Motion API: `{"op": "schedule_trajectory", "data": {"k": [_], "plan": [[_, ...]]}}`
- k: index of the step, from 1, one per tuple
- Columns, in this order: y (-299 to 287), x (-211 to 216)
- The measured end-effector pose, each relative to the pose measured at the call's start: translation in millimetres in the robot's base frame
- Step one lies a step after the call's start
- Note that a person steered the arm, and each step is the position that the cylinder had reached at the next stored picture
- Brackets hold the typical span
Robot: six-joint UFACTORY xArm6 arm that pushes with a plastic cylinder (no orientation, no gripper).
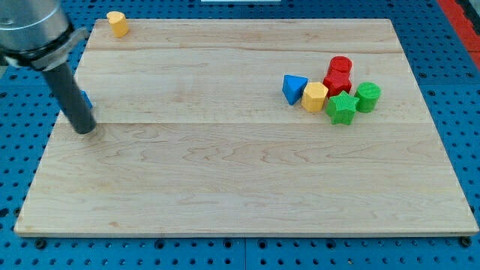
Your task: Slide the blue cube diagonally bottom right to the yellow heart
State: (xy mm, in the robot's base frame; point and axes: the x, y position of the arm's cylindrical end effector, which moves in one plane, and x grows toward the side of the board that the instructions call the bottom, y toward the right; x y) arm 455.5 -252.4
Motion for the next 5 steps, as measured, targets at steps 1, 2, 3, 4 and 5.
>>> {"op": "schedule_trajectory", "data": {"k": [1, 2, 3, 4, 5], "plan": [[12.5, -47.1], [13.0, -93.5], [33.2, -67.4], [9.6, -7.5], [-30.4, -42.6]]}}
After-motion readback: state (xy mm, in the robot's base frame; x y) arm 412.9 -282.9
